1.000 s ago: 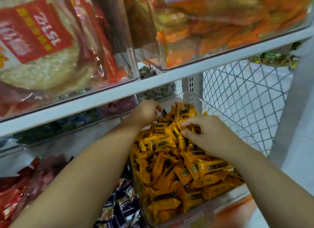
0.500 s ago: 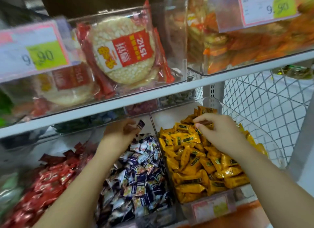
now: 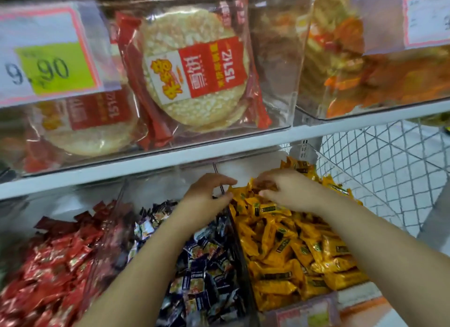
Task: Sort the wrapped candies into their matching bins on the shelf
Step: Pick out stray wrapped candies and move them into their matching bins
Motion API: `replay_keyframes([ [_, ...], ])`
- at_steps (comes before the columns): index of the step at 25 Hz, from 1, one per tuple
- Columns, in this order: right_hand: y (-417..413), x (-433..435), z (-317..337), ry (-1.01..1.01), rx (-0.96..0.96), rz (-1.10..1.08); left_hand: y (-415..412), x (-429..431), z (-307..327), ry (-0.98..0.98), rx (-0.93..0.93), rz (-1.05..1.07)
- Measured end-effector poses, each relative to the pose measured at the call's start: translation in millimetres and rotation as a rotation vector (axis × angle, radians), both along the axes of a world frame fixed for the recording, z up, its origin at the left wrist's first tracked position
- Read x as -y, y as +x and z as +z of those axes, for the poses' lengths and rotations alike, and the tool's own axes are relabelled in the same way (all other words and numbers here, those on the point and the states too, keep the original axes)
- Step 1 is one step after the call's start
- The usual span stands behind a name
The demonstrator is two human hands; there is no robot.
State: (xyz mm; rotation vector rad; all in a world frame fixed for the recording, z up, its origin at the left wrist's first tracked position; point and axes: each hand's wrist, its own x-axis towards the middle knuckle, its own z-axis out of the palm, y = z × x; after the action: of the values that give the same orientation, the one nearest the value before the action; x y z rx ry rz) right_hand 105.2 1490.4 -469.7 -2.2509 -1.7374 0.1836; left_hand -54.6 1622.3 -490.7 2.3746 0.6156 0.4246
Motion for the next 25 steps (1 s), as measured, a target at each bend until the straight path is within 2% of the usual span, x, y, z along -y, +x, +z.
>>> replay_keyframes([
  [2, 3, -18, 3, -0.143, 0.029, 0.035, 0, -2, -6, -0.064, 0.055, -0.005],
  [5, 5, -38, -1, -0.426, -0.071, 0.088, -4, -4, -10, -0.110, 0.117, -0.011],
  [8, 12, -40, -1, -0.491, -0.066, 0.120, -5, -5, -10, -0.125, 0.126, -0.031],
  [13, 14, -24, 1, -0.282, -0.032, 0.178, -6, -5, -9, -0.123, 0.119, -0.027],
  [16, 20, -6, 2, -0.060, -0.067, 0.076, -6, -3, -8, -0.134, 0.108, -0.018],
  [21, 31, 19, 9, 0.409, -0.240, -0.158, -6, 3, -5, -0.120, 0.090, 0.001],
  [25, 34, 31, 8, 0.536, -0.249, -0.264, -5, 4, -4, -0.081, 0.071, 0.014],
])
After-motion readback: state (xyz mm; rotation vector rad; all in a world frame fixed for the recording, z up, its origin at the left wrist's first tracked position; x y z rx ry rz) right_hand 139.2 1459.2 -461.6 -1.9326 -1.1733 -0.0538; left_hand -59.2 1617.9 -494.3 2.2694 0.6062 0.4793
